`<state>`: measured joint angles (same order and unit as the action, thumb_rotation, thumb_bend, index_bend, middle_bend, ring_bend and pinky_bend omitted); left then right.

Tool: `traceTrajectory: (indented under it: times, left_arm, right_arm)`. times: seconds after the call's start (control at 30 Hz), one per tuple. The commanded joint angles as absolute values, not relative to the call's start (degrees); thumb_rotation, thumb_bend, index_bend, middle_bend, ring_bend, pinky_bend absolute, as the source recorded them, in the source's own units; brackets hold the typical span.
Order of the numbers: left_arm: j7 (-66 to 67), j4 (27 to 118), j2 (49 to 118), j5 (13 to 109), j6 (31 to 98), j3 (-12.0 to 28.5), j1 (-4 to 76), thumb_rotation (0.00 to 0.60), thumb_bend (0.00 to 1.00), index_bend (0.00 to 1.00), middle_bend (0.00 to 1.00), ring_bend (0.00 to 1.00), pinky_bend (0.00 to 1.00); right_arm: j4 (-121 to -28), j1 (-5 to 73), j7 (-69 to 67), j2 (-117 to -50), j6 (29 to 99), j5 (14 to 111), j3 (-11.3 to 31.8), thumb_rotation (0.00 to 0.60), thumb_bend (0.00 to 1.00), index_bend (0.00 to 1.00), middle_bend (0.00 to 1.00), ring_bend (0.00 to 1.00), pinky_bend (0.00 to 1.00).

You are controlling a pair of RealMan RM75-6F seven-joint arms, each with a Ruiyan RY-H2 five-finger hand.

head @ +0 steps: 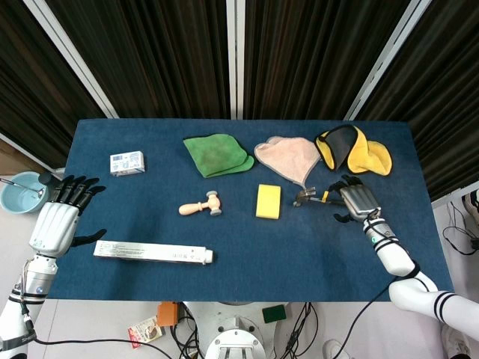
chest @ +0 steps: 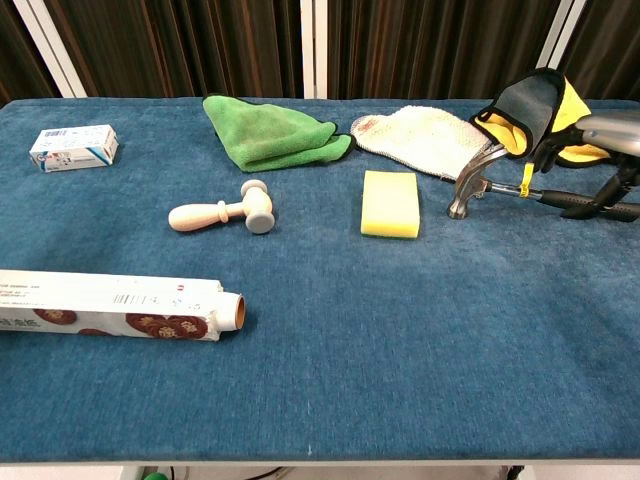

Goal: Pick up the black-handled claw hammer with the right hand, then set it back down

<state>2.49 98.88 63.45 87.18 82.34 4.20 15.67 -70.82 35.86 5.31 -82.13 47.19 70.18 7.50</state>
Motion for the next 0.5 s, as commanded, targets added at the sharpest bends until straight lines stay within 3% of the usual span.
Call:
traceTrajectory:
  times: [0.03, 0.5]
  left_arm:
    - [2.25, 98.62, 63.62, 87.1, 82.15, 4.3, 15.7, 0.6, 0.04, 0.21, 0.14, 0.08, 0.08]
    - [0.72, 96.63, 64.54, 86.99, 82.19, 4.48, 15.19, 0.6, 0.04, 0.21, 0.14, 0.08, 0.08]
  right_arm:
    - [-69.59, 36.79, 6.27, -83.63, 46.62, 69.85, 7.78, 0.6, 0.24, 0.35, 0.29, 0.11, 0.15]
    - [-65.12, 39.06, 7.5, -88.05, 43.85, 67.19, 8.43, 0.6, 0.39, 0.47, 0.42, 0.29, 0.27]
